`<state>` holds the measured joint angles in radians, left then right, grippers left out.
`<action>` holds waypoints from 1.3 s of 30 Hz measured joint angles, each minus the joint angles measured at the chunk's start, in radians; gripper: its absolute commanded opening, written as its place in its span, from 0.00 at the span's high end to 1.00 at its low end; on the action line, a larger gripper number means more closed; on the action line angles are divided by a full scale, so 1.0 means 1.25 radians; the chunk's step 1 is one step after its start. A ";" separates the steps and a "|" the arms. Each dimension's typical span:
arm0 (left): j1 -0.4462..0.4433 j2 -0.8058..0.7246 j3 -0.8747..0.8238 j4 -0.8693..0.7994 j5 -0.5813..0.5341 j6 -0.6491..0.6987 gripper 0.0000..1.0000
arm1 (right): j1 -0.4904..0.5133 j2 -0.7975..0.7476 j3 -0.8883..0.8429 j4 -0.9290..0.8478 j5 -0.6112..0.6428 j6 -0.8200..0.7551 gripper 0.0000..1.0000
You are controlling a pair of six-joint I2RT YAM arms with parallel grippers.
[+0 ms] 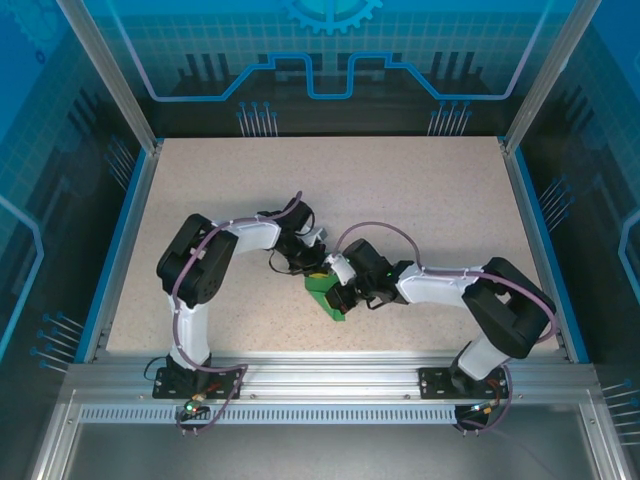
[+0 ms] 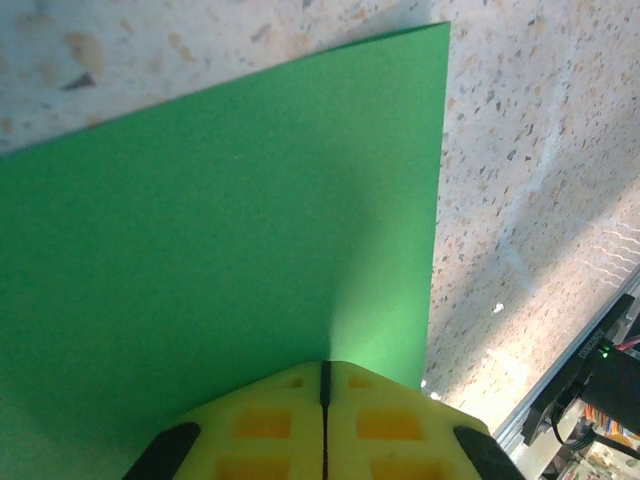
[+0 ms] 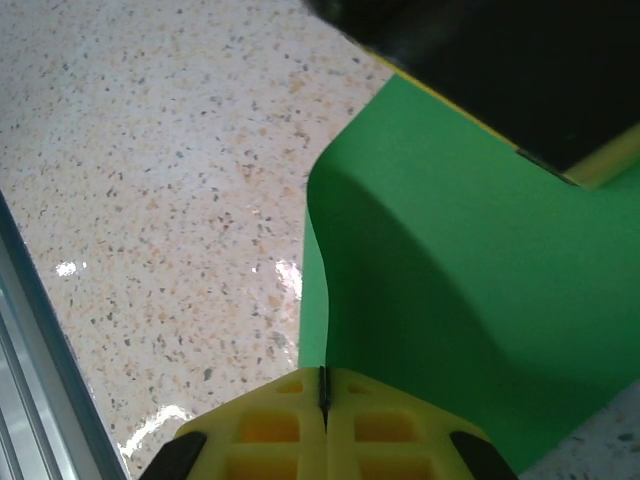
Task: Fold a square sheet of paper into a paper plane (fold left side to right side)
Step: Third fold the triangle at the center of the table.
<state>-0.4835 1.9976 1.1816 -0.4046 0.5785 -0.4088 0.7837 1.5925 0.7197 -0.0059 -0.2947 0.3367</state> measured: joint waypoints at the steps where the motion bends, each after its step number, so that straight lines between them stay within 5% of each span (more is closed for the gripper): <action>1: 0.000 0.001 0.001 0.000 0.000 0.000 0.95 | -0.004 0.004 0.000 0.000 -0.002 0.000 1.00; 39: -0.009 0.009 0.010 0.000 0.005 0.000 0.97 | -0.059 0.031 0.000 -0.003 0.038 0.013 1.00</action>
<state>-0.4950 2.0094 1.1946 -0.4046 0.5846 -0.4088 0.7105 1.6314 0.7197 -0.0101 -0.2466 0.3523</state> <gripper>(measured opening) 0.048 0.044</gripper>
